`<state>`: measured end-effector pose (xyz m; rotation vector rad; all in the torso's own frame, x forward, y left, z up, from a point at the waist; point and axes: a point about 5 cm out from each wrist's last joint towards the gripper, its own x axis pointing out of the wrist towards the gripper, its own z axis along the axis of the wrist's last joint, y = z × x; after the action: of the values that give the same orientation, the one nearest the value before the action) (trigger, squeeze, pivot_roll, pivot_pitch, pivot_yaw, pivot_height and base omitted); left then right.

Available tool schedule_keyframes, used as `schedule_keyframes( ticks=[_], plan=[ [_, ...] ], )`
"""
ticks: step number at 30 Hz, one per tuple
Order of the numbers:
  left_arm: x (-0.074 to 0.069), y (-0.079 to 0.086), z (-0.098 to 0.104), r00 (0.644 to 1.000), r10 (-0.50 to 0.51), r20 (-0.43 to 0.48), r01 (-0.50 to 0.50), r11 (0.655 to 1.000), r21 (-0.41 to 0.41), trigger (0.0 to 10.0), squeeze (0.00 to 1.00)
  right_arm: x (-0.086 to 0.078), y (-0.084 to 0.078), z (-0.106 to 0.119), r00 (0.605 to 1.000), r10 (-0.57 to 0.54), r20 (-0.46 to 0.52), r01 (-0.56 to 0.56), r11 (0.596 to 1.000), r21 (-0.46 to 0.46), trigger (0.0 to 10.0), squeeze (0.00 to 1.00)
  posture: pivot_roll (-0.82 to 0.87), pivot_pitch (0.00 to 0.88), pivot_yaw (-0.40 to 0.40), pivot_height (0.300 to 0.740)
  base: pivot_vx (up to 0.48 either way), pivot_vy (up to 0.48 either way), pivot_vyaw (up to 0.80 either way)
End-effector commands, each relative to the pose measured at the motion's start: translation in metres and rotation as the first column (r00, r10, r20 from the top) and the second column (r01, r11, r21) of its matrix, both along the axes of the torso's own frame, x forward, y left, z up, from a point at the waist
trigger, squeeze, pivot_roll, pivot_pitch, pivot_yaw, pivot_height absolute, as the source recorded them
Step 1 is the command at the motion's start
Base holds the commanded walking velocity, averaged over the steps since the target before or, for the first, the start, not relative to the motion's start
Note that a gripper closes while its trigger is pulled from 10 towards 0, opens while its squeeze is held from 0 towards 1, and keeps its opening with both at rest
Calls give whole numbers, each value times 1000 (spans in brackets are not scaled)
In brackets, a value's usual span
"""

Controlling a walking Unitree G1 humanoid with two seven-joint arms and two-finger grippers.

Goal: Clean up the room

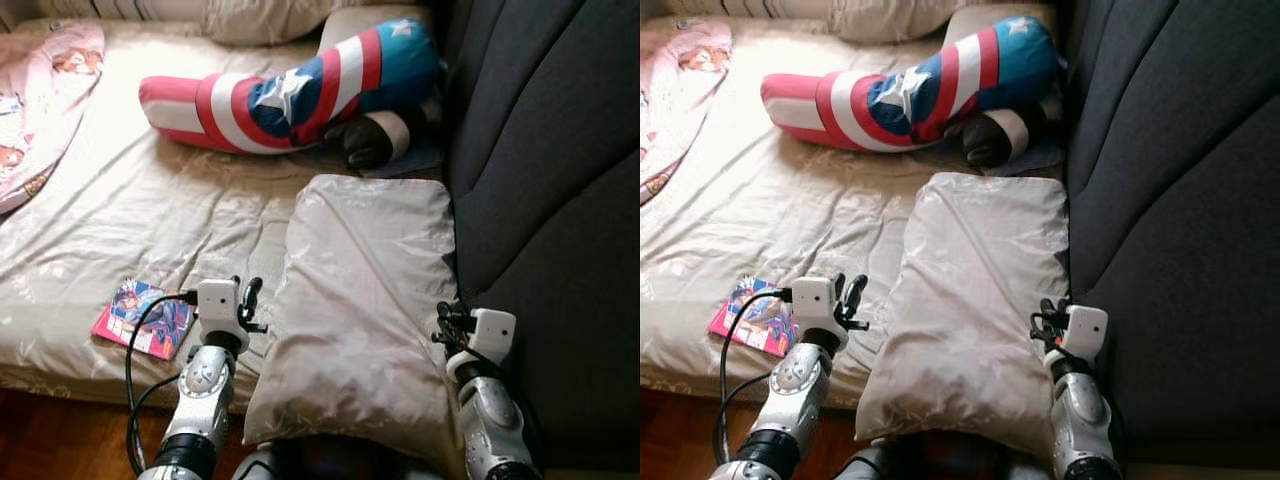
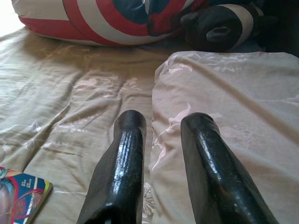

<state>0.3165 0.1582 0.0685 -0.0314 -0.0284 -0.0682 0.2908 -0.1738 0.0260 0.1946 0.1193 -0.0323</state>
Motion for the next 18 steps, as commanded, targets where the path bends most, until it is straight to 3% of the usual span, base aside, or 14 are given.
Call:
schedule_keyframes(
  ticks=[1, 8, 18],
  plan=[
    [-4, 0, -5, 1000, 3, -23, -3, 1000, 15, 10000, 0, 0, 6, -2, 1000, 26, -14, -25, 1000, 6, 10000, 0, 2, 136, 26, 740, 0, 480, 0],
    [-5, -5, -8, 999, 0, -36, 0, 1000, -15, 10000, 0, 2, 12, -7, 996, 46, -73, -45, 999, 5, 10000, 0, 6, 122, 24, 740, 0, 480, 0],
    [-4, -5, -7, 999, -1, -40, 0, 1000, -20, 10000, 0, 2, 17, -8, 997, 32, -74, -29, 999, 40, 10000, 0, 13, 151, 26, 740, 0, 480, 0]
  ],
)
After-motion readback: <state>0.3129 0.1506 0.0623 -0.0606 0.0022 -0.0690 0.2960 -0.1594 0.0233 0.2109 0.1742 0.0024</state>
